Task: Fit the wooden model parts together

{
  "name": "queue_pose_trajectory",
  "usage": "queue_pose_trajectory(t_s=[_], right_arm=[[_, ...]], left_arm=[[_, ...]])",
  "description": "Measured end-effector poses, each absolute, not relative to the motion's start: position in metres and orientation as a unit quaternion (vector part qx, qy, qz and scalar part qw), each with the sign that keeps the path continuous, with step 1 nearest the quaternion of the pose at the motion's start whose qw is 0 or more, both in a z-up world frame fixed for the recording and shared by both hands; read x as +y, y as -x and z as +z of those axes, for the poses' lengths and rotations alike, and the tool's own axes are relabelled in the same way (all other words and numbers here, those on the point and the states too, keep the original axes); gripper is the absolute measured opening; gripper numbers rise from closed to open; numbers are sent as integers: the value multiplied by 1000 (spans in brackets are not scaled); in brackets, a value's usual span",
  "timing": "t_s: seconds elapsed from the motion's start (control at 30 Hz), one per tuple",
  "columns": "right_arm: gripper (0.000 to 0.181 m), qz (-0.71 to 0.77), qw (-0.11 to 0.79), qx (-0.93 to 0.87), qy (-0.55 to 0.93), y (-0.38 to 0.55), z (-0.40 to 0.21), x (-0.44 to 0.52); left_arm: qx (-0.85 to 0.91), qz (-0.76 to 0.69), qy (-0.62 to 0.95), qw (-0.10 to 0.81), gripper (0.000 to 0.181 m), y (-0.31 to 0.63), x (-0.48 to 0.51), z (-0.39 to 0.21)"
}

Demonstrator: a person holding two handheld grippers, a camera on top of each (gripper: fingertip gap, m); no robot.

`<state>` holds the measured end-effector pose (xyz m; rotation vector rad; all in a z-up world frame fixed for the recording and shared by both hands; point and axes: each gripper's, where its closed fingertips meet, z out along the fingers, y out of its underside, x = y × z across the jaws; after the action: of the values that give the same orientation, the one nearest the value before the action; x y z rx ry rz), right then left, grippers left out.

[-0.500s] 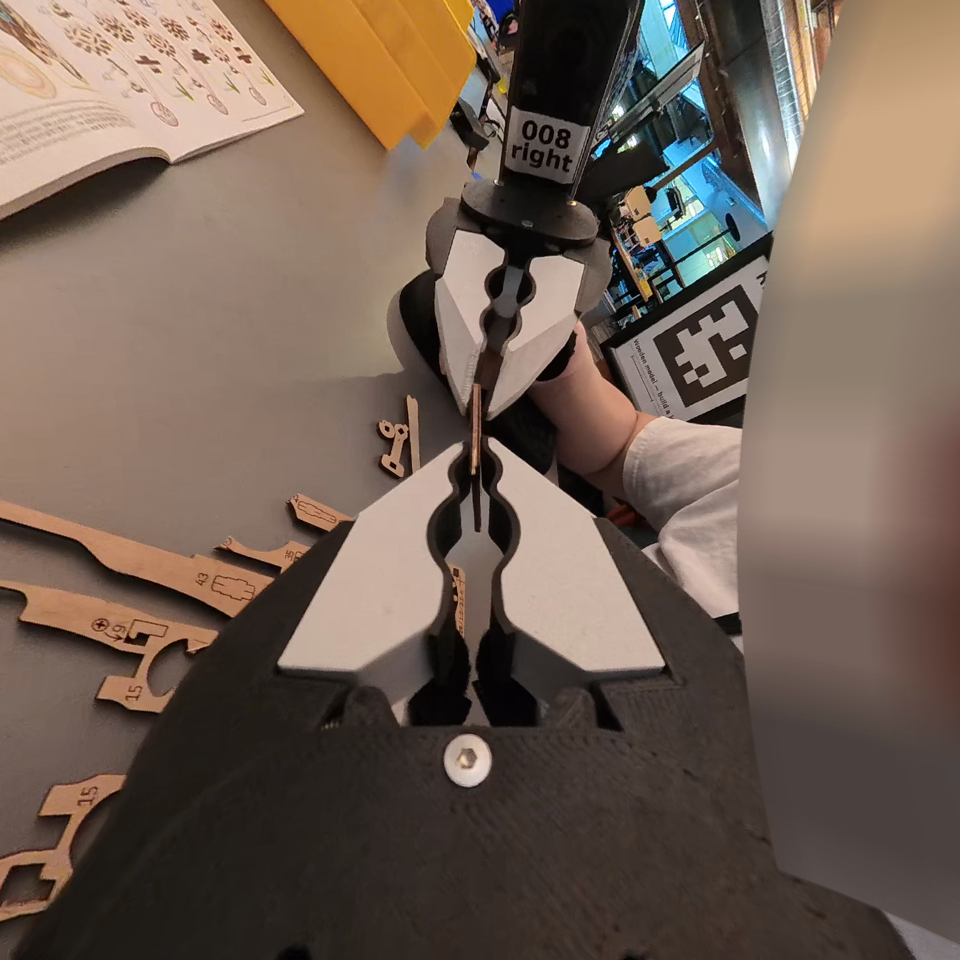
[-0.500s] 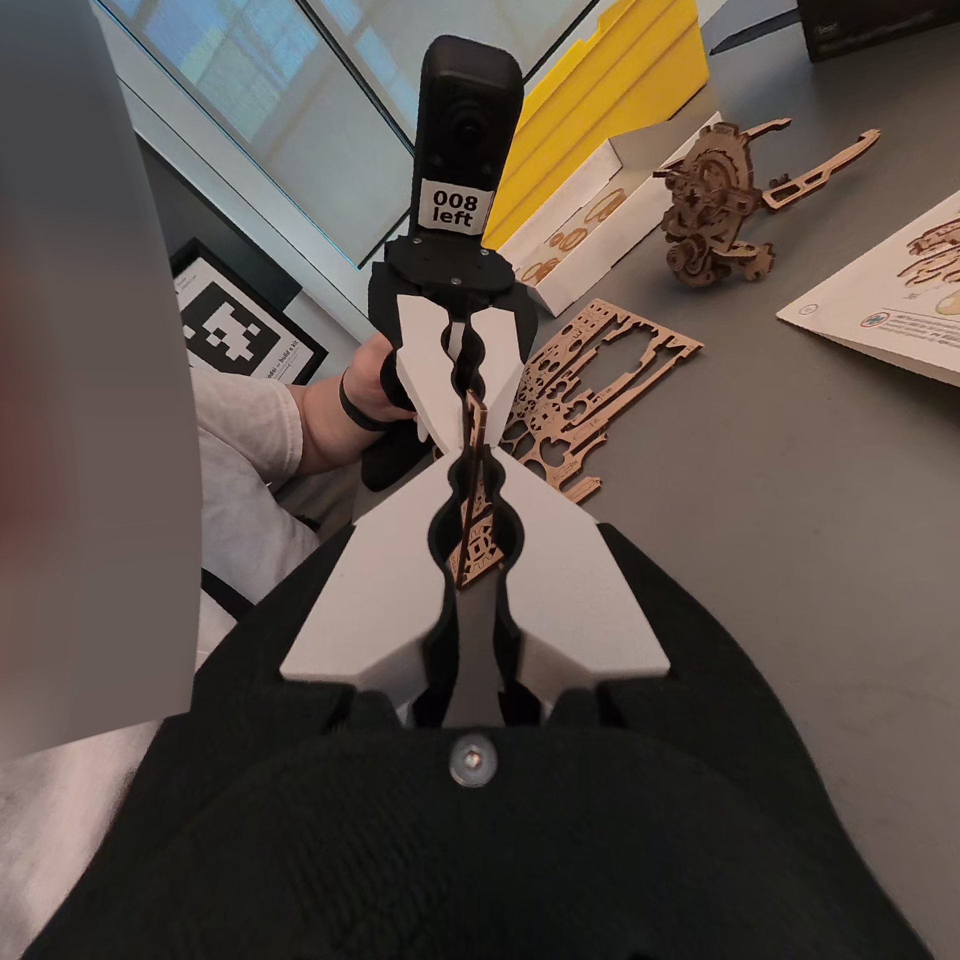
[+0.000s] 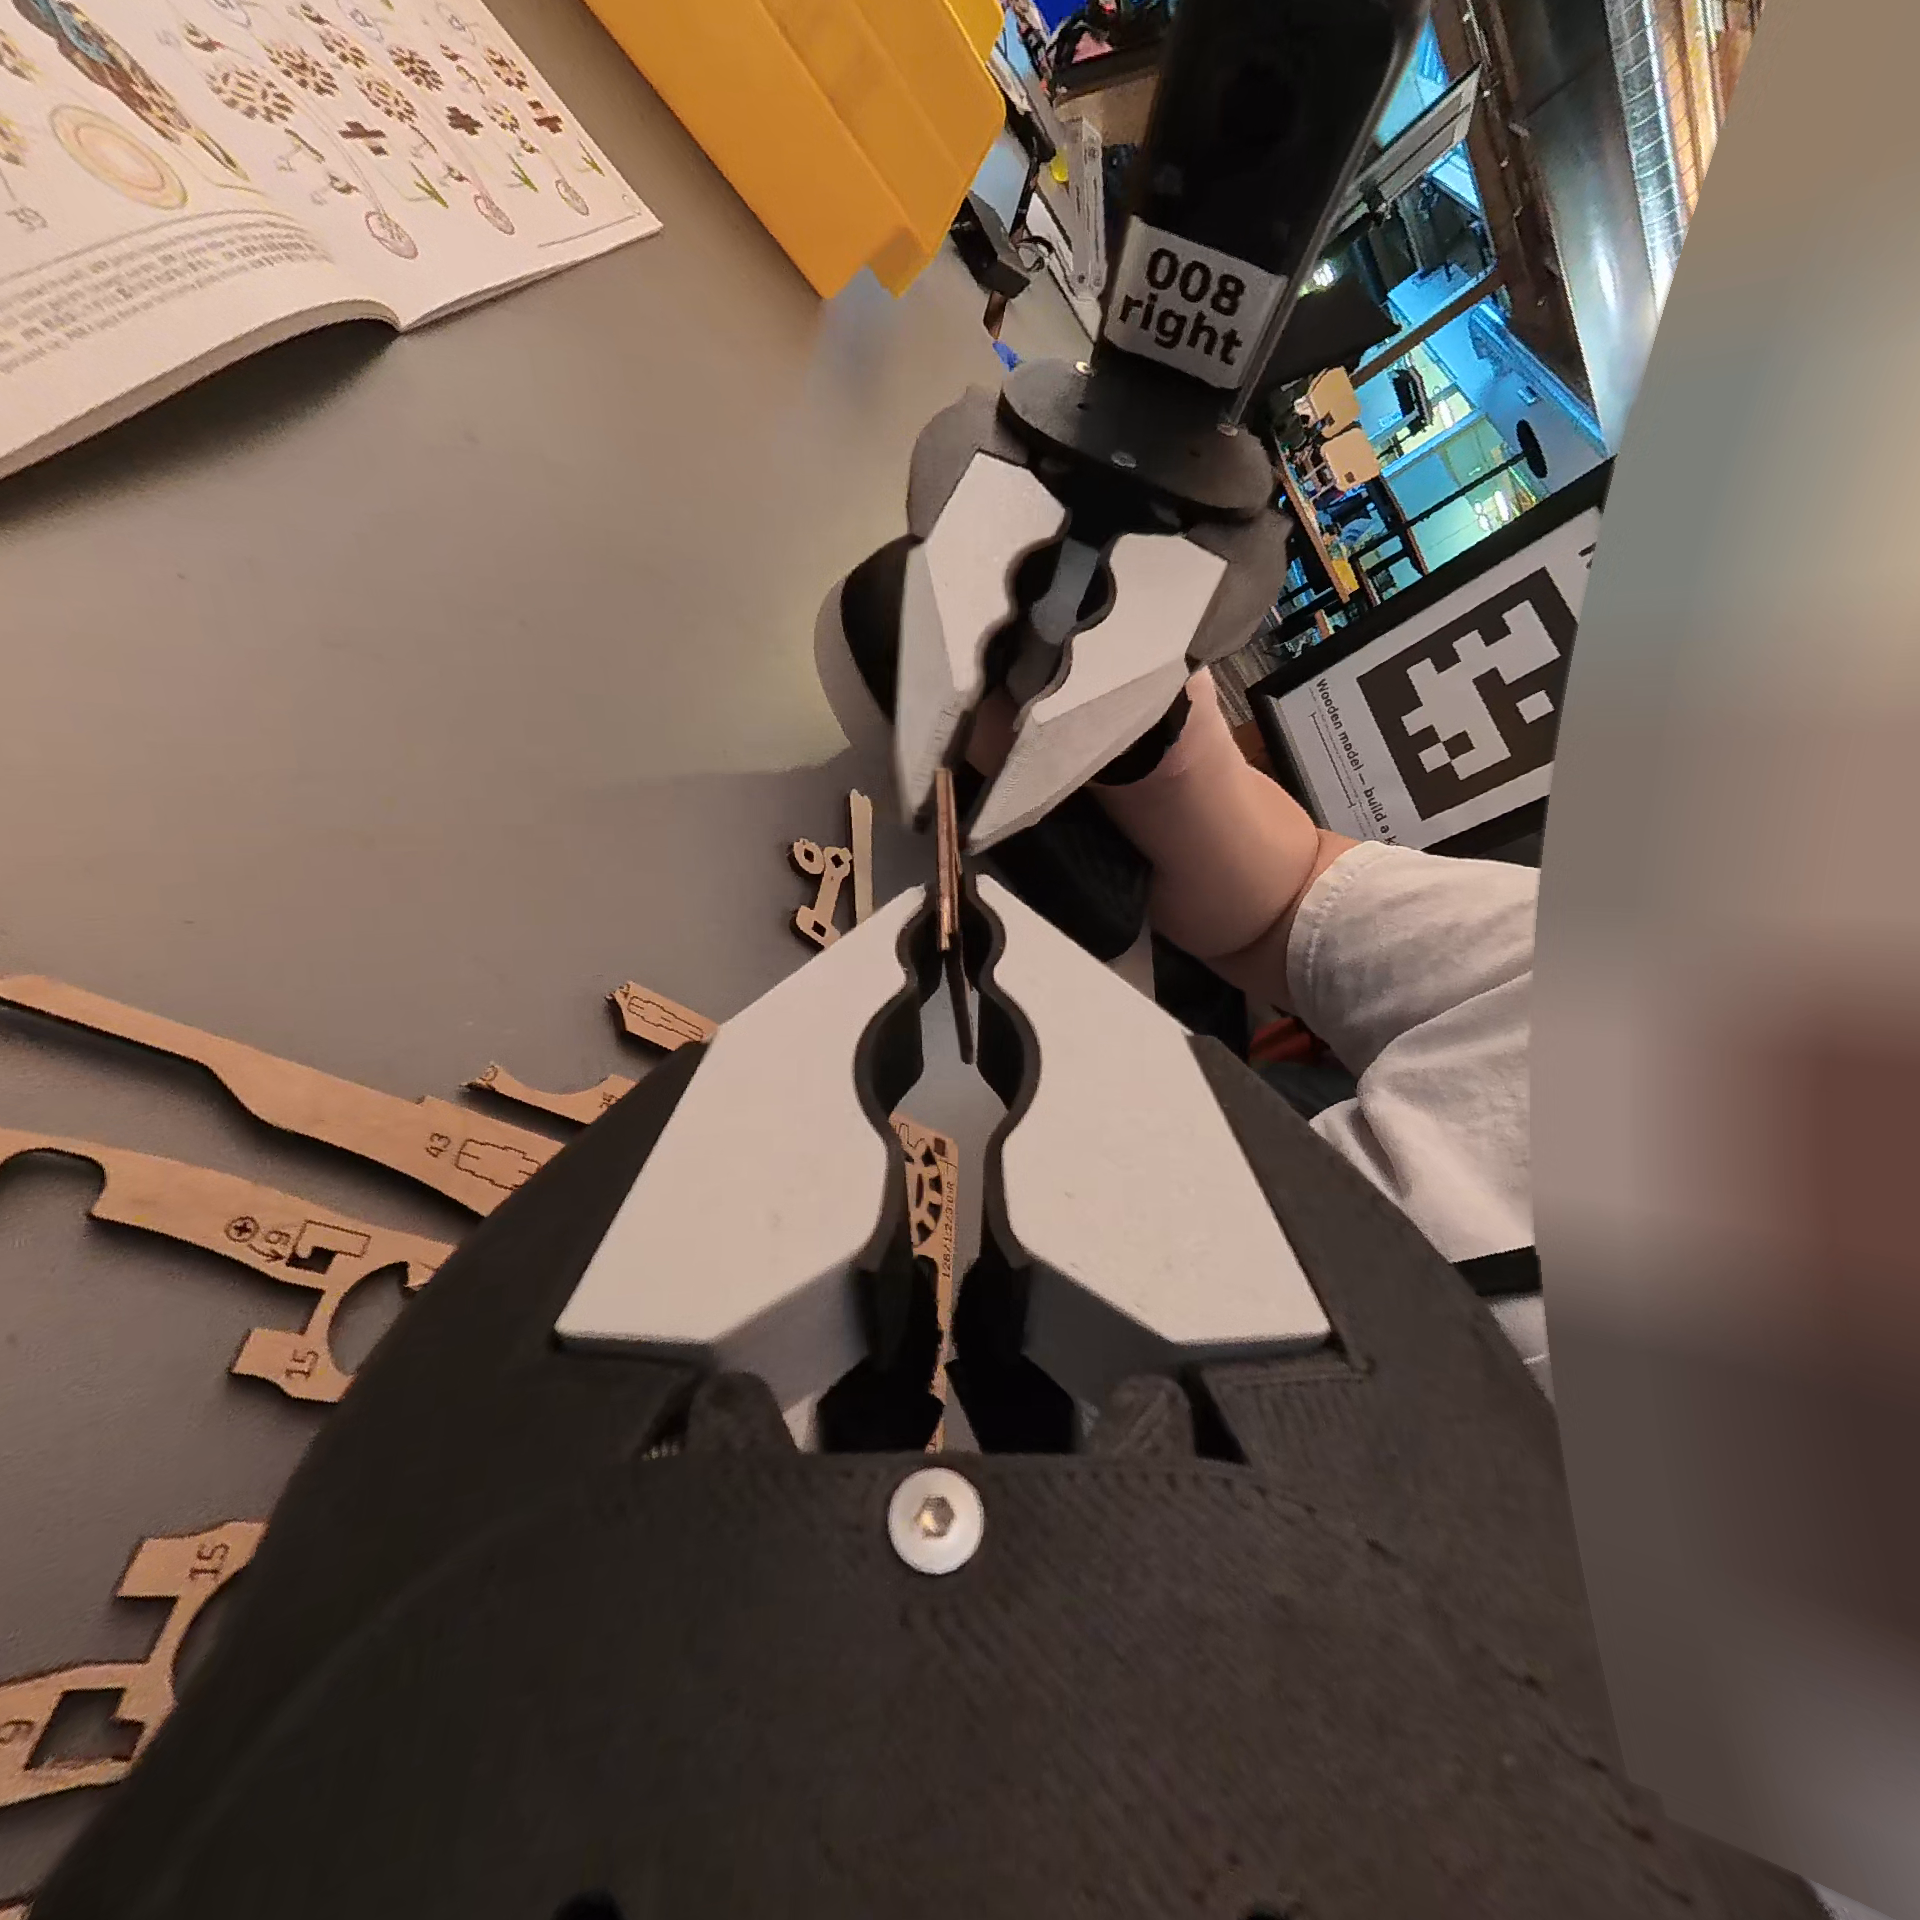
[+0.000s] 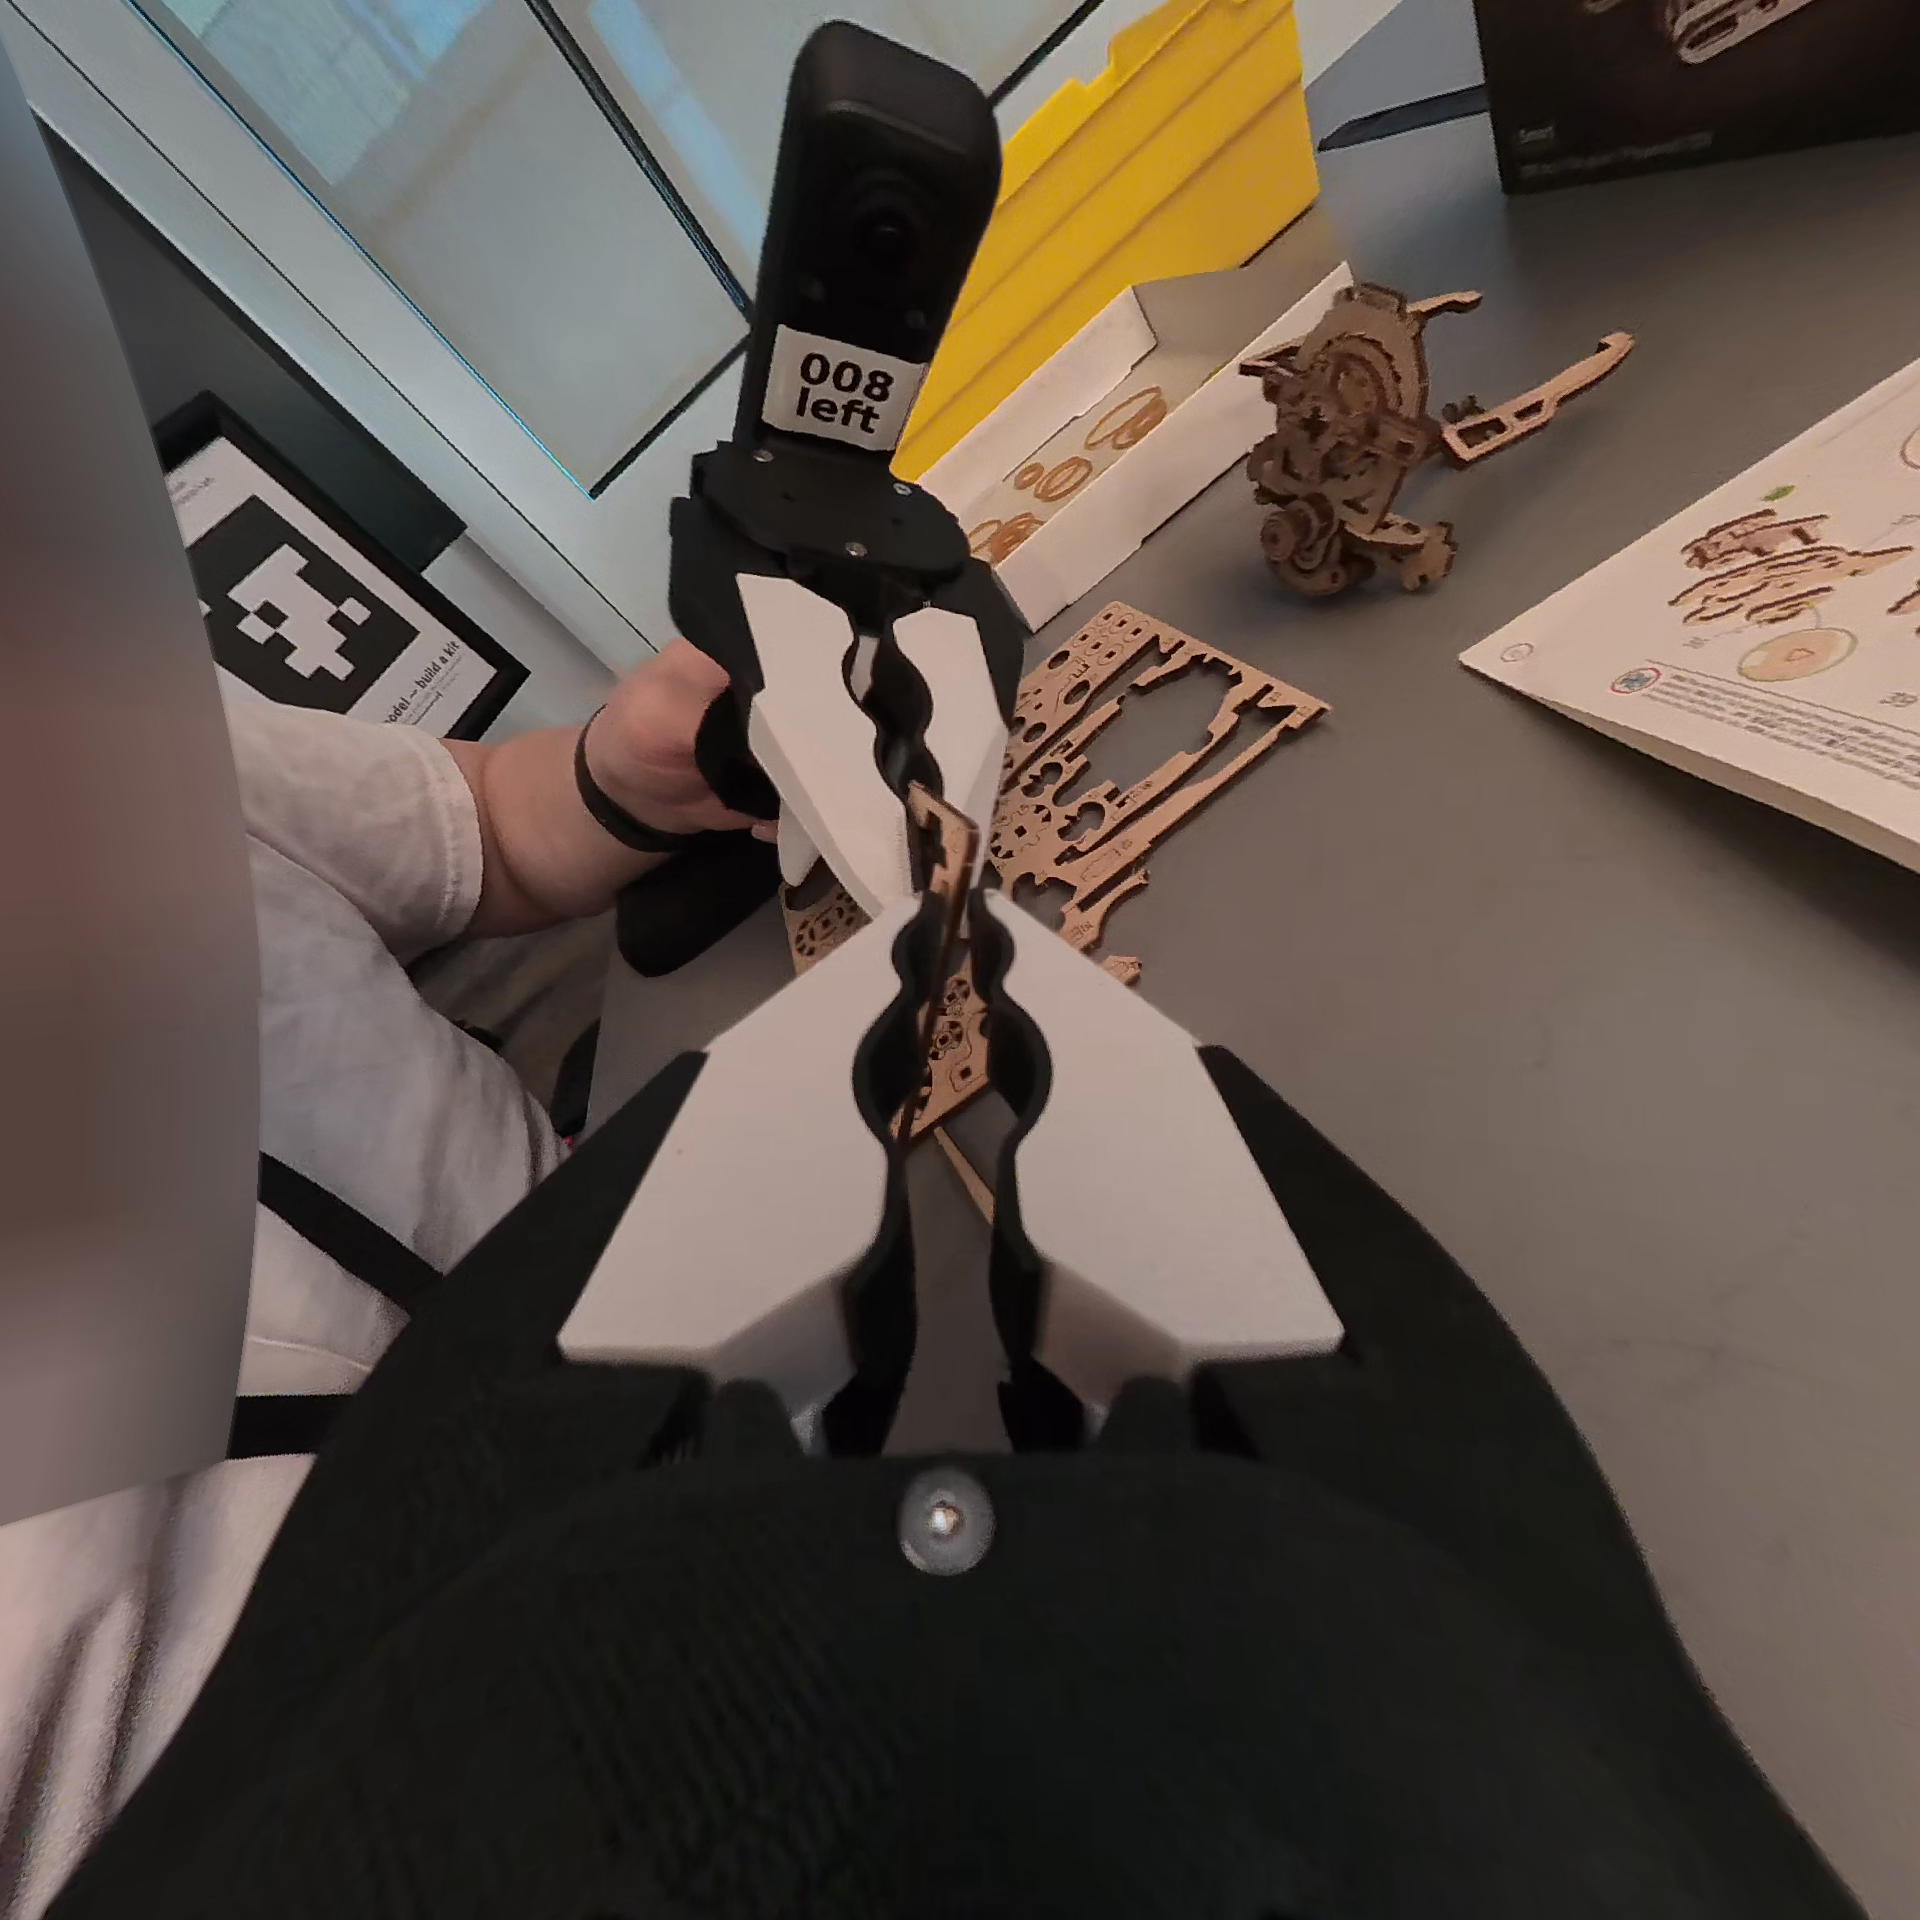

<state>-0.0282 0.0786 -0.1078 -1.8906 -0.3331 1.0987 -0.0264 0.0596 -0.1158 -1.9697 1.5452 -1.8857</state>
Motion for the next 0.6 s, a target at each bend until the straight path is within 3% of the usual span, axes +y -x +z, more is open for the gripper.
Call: queue_pose_trajectory(t_s=[0.6], right_arm=[[1, 411, 444, -134, 785, 29, -116, 81]], left_arm=[[509, -569, 645, 31, 0, 26, 59, -124]])
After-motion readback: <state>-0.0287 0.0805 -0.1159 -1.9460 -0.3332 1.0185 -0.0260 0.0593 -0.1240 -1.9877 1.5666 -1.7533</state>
